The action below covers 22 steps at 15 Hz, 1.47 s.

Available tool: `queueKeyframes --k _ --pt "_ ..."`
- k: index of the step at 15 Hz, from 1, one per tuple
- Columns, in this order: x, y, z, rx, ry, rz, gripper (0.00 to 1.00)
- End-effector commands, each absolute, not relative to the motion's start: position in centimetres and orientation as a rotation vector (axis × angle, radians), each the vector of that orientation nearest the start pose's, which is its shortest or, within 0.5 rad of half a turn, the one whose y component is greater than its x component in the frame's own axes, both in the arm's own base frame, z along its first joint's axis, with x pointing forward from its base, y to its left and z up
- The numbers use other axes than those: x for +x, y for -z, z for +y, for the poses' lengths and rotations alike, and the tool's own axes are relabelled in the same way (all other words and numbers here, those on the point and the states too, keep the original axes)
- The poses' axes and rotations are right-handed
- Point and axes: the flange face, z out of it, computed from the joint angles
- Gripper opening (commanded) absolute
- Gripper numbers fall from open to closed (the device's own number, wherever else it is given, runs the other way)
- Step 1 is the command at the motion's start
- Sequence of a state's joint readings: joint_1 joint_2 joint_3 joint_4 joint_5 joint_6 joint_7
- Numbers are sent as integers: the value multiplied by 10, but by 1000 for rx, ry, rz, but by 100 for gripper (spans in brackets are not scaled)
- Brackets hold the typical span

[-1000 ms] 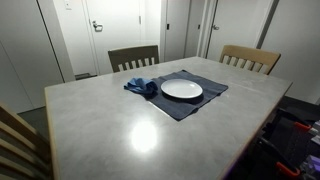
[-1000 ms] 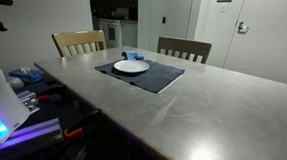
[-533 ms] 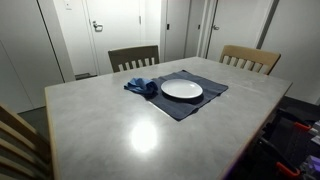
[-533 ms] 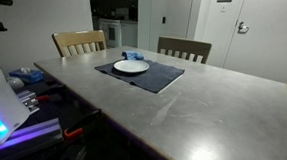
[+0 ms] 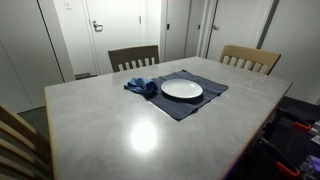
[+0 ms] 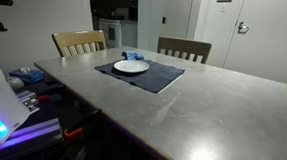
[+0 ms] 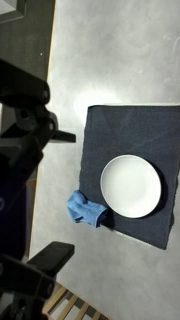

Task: Wipe the plate with the towel

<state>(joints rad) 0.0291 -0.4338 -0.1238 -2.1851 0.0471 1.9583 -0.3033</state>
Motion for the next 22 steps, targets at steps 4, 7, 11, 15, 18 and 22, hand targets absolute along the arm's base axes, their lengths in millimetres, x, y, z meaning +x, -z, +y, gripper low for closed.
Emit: queueKeyframes --k 4,7,11,15,18,22 --pt "490 -555 4 -3054 412 -454 100" --pt "517 -538 21 -3020 433 -498 100" --pt "528 -531 16 -2969 470 -355 100" --pt "524 -530 14 -2978 458 -359 100" --pt "531 -531 15 -2989 440 -368 100" --pt "561 -518 12 -2980 423 -403 100"
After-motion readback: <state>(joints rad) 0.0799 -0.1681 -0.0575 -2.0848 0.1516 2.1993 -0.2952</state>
